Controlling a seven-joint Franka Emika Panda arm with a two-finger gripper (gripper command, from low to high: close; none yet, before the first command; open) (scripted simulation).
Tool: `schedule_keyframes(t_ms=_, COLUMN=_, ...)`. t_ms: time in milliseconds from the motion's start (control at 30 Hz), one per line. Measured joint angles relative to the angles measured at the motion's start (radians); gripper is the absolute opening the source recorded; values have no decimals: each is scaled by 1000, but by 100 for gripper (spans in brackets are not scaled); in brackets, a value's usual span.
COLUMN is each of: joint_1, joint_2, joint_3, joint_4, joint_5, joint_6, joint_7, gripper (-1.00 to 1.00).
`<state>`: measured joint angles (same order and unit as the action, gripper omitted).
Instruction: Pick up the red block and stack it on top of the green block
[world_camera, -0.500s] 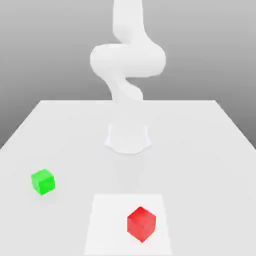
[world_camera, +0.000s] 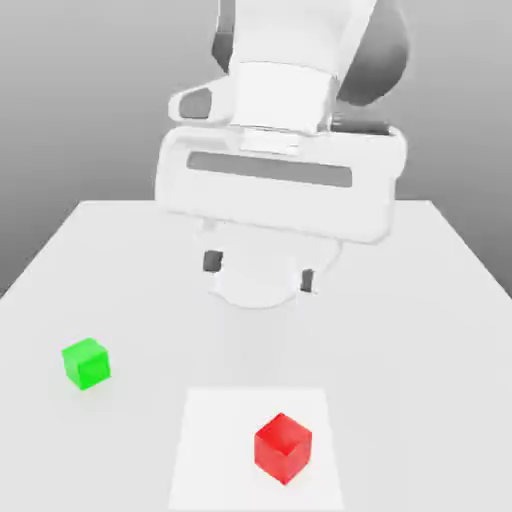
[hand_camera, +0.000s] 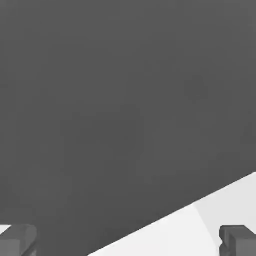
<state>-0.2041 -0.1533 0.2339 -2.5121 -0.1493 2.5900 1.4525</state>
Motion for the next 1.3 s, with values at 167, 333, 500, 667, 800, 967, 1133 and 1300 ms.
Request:
schedule_keyframes(t_ms=167, joint_1=4, joint_2=174, joint_3=9, joint_4=-61, joint_5=14, joint_6=86, joint_7=144, gripper=0)
schedule_keyframes(t_ms=333, joint_1=23, joint_2=338, joint_3=-1, joint_4=-88, joint_5=26, joint_6=194, joint_7=231, gripper=0)
schedule_keyframes(t_ms=500, joint_1=78, joint_2=470, joint_3=-72, joint_4=-69, joint_5=-49, joint_6=301, joint_7=292, gripper=-100)
schedule_keyframes(t_ms=667, joint_1=85, joint_2=484, joint_3=-81, joint_4=-67, joint_5=-58, joint_6=314, joint_7=299, gripper=-100)
schedule_keyframes(t_ms=800, joint_1=52, joint_2=390, joint_3=-35, joint_4=-82, joint_5=6, joint_6=238, joint_7=252, gripper=-100)
schedule_keyframes(t_ms=967, joint_1=-23, joint_2=246, joint_3=-70, joint_4=-131, joint_5=72, joint_6=139, joint_7=236, gripper=-100)
schedule_keyframes(t_ms=1133, joint_1=-307, joint_2=129, joint_3=-197, joint_4=-219, joint_5=73, joint_6=108, joint_7=331, gripper=-100)
schedule_keyframes(t_ms=1300, joint_1=-466, joint_2=16, joint_3=-315, joint_4=-306, joint_5=106, joint_6=91, joint_7=402, gripper=-100)
